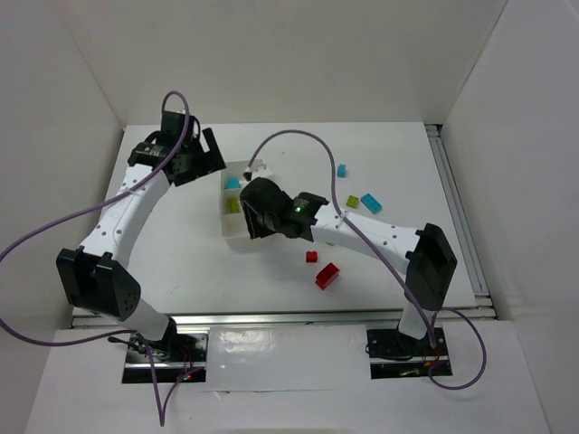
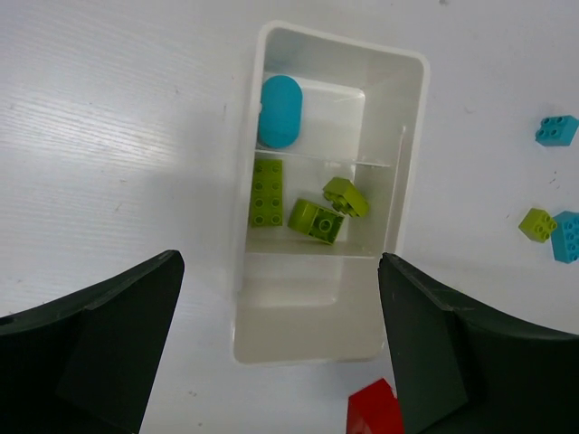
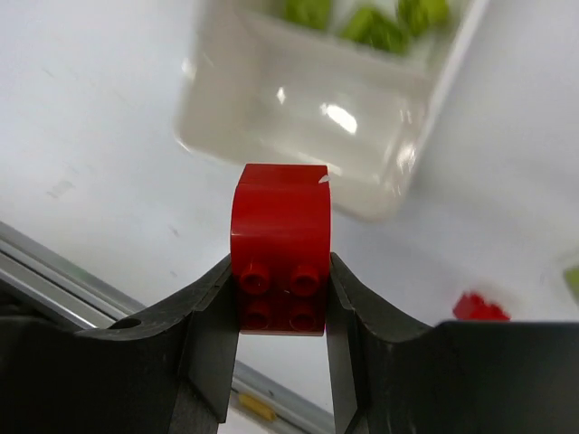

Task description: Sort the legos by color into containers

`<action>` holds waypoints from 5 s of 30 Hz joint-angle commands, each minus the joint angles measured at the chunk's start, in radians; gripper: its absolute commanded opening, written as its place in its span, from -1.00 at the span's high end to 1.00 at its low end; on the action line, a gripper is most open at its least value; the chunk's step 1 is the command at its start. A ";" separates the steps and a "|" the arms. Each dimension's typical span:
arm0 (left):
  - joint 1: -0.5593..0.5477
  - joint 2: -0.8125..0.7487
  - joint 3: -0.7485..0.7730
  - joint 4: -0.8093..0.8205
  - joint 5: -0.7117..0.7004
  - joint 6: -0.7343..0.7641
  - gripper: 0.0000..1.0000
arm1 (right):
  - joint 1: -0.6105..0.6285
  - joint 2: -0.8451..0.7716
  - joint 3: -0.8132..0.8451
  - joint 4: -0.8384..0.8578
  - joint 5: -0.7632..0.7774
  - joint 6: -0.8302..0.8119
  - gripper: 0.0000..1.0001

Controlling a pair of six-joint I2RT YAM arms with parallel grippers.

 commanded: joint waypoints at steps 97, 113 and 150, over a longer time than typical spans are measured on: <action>0.055 -0.117 -0.014 -0.095 -0.099 0.025 -0.94 | -0.116 0.237 0.250 0.193 -0.132 -0.109 -0.26; -0.069 -0.058 0.040 -0.083 -0.061 0.103 -0.89 | -0.174 -0.240 -0.188 -0.097 0.227 0.112 -0.40; -0.842 0.483 0.094 0.086 0.120 0.264 -0.67 | -0.874 -0.715 -0.564 -0.274 0.061 0.344 -0.61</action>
